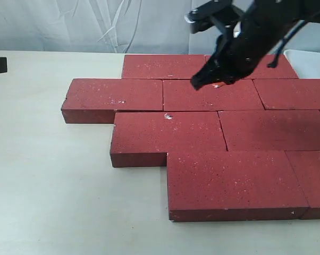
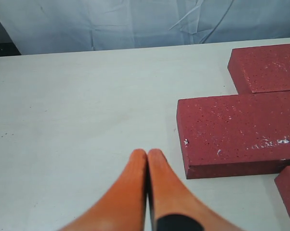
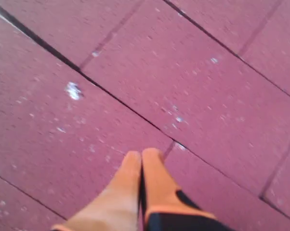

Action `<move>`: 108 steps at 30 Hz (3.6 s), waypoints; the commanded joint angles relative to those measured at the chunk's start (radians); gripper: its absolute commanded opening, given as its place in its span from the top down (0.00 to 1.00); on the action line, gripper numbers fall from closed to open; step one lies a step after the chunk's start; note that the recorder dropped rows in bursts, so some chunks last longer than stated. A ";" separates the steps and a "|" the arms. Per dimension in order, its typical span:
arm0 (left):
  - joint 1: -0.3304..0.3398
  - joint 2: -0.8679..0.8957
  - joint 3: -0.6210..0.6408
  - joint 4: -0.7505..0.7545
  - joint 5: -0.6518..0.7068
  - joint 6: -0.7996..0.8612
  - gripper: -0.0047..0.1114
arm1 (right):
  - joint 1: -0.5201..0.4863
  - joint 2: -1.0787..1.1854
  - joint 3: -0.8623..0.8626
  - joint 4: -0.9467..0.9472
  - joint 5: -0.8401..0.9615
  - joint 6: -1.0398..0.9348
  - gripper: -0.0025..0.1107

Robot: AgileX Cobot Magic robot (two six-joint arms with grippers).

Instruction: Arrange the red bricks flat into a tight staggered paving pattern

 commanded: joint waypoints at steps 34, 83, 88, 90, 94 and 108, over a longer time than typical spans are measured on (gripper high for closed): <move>0.001 0.002 0.001 -0.002 -0.008 -0.006 0.96 | -0.523 -1.285 0.794 0.087 -0.548 0.095 0.98; 0.001 0.002 0.001 -0.002 -0.008 -0.006 0.96 | -0.523 -1.714 1.318 0.019 -0.494 0.155 0.98; 0.001 0.002 0.001 -0.002 -0.008 -0.006 0.96 | -0.523 -1.714 1.318 0.019 -0.492 0.192 0.98; 0.001 0.002 0.001 -0.002 -0.008 -0.006 0.96 | -0.523 -1.714 1.318 0.019 -0.490 0.191 0.98; 0.001 0.002 0.001 -0.002 -0.008 -0.006 0.96 | -0.523 -1.714 1.318 0.021 -0.479 0.191 0.98; -0.002 0.002 0.001 -0.002 -0.008 -0.006 0.96 | -0.523 -1.714 1.318 0.038 -0.473 0.191 0.98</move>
